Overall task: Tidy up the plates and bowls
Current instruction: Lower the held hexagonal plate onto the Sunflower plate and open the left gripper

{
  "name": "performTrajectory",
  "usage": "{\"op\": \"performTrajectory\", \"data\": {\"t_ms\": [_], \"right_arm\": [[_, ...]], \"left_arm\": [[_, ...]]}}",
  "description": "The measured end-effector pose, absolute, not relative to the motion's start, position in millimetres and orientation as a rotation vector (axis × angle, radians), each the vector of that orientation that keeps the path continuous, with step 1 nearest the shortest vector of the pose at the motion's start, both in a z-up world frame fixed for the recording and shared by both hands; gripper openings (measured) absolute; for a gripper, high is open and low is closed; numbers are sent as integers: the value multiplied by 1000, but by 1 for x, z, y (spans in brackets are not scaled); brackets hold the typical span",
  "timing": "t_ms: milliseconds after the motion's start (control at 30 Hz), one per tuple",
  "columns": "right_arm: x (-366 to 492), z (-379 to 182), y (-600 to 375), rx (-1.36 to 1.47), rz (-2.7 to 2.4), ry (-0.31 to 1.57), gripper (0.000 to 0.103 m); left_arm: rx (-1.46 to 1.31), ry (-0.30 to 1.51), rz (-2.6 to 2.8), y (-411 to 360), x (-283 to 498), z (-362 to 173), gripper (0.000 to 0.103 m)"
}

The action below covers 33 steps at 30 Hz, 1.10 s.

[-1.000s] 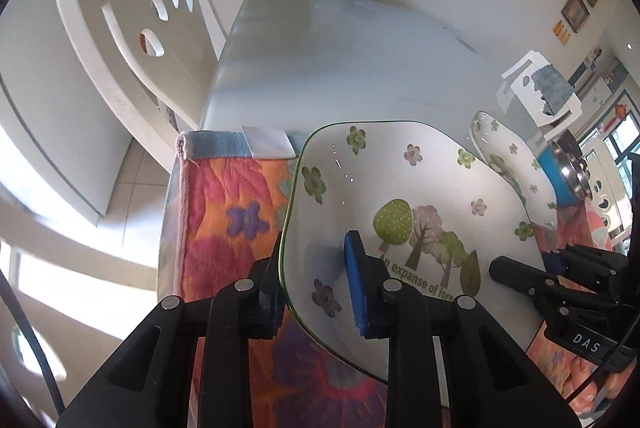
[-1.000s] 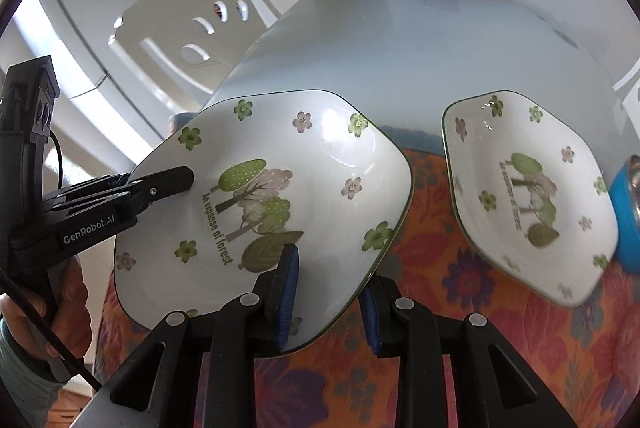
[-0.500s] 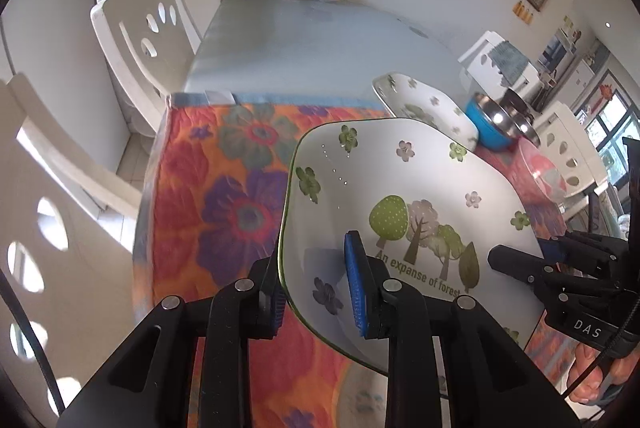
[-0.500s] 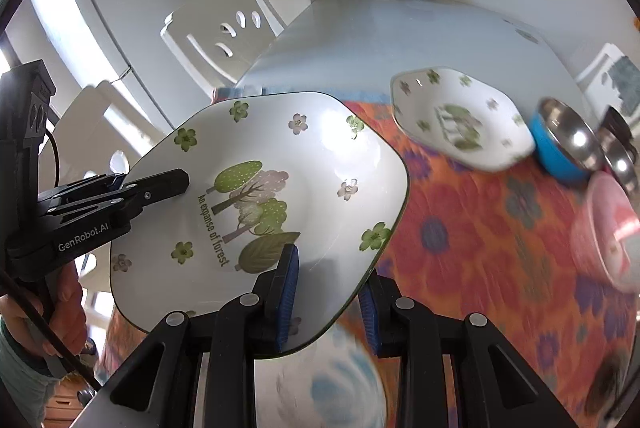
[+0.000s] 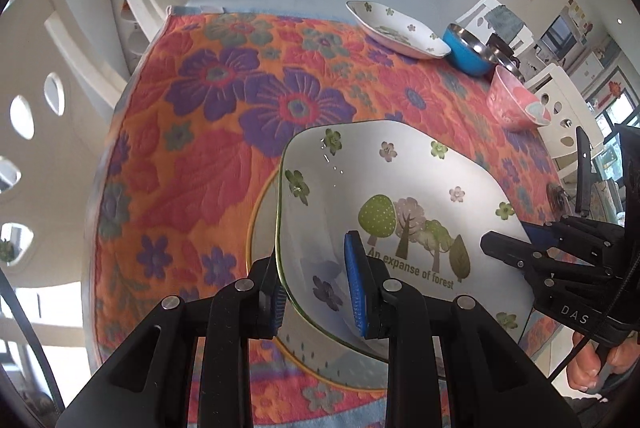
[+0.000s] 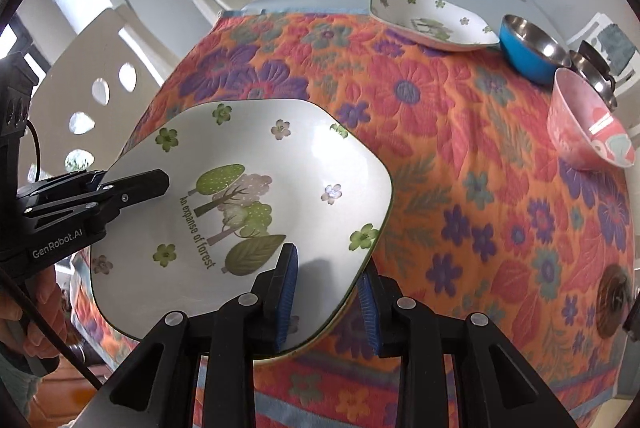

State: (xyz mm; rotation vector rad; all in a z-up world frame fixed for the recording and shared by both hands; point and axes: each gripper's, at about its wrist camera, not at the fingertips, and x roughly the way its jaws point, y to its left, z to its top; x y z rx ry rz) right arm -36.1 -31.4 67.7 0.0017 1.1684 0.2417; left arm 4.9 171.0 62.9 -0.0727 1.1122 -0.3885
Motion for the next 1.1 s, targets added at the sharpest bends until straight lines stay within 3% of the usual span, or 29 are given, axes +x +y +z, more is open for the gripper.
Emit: {"op": "performTrajectory", "data": {"t_ms": [667, 900, 1100], "right_arm": [[-45, 49, -24, -48, 212, 1201, 28], [-35, 52, -40, 11, 166, 1201, 27], [-26, 53, -50, 101, 172, 1219, 28]], "left_arm": [[-19, 1170, -385, 173, -19, 46, 22], [99, 1175, -403, 173, -25, 59, 25], [14, 1171, -373, 203, -6, 72, 25]]}}
